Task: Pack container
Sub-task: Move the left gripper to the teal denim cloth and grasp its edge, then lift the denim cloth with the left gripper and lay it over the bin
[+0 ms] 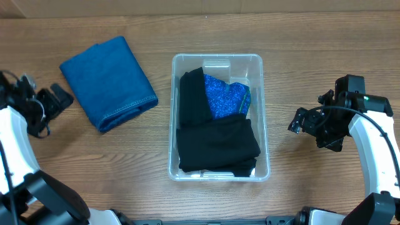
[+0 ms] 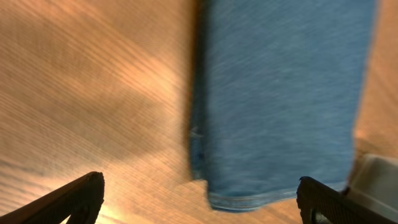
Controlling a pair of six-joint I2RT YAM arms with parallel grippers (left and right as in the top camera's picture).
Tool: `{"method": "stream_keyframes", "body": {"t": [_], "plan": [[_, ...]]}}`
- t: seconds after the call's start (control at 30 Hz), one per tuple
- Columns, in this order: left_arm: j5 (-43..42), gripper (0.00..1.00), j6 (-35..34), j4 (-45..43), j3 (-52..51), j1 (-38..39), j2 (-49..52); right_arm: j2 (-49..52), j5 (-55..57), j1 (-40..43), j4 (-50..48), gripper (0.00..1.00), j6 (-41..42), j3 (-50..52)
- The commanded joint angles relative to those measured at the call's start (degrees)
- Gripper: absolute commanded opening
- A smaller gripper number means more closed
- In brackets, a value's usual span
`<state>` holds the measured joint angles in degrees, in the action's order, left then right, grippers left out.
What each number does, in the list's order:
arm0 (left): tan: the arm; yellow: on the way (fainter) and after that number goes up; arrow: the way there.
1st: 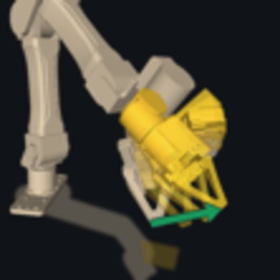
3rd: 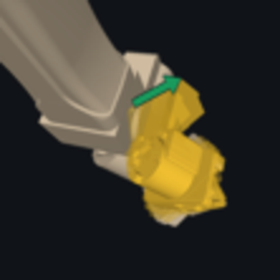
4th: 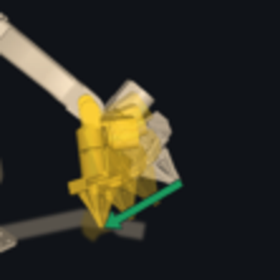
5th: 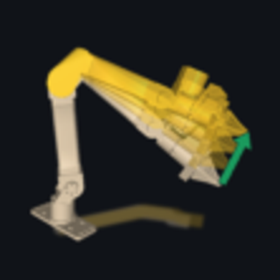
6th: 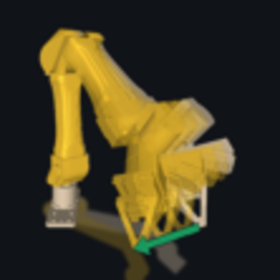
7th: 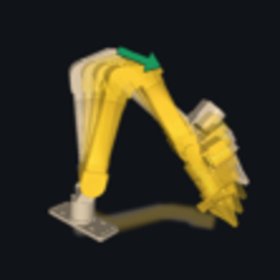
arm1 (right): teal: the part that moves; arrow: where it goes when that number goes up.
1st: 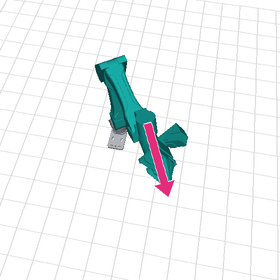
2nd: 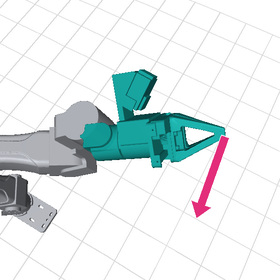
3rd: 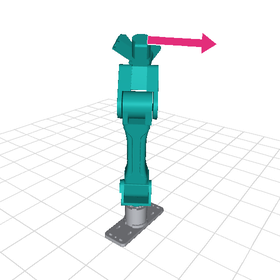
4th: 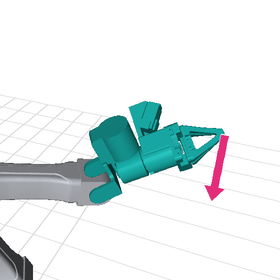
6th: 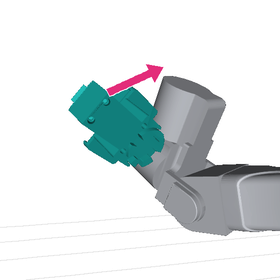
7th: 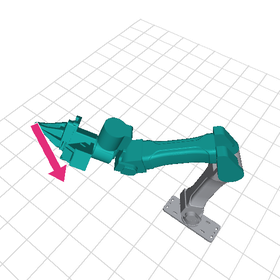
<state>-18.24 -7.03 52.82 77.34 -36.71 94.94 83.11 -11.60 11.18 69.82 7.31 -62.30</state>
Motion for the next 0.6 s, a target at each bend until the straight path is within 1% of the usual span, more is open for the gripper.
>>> {"method": "stream_keyframes", "body": {"t": [0.0, 0.03, 0.07, 0.13, 0.2, 0.3, 0.47, 0.53, 0.57], "plan": [[-14.0, 1.0, 11.2, -3.7, -1.7, -3.5, 6.9, -0.1, 0.0, 0.2, -0.2, 1.0, 0.2, -0.8], [-19.5, 1.0, 14.1, -5.2, -1.7, -3.7, 9.6, -0.1, 0.0, 0.2, -0.1, 1.0, 0.2, -0.8], [-20.8, 1.0, 14.7, -6.6, -1.7, -3.6, 12.0, -0.1, 0.0, 0.2, -0.1, 1.0, 0.2, -0.8], [-20.8, 1.0, 15.4, -9.5, -1.7, -2.6, 15.8, -0.1, 0.0, 0.2, 0.1, 1.0, 0.2, -0.8], [-20.5, 1.0, 17.8, -11.6, -1.7, -1.3, 17.3, -0.1, 0.0, 0.2, 0.1, 1.0, 0.2, -0.8], [-19.9, 1.0, 16.5, -16.7, -1.7, -0.4, 18.8, -0.1, 0.0, 0.2, 0.1, 1.0, 0.2, -0.8], [-19.4, 1.0, 11.2, -20.7, -1.7, -0.3, 24.5, -0.1, 0.0, 0.2, 0.2, 1.0, 0.2, -0.8], [-19.2, 1.0, 2.8, -24.0, -1.7, 0.0, 27.3, -0.1, 0.0, 0.2, 0.3, 1.0, 0.2, -0.8], [-20.9, 1.0, -3.1, -26.6, -1.7, 1.2, 28.7, -0.1, 0.0, 0.2, 0.3, 1.0, 0.2, -0.8]]}}
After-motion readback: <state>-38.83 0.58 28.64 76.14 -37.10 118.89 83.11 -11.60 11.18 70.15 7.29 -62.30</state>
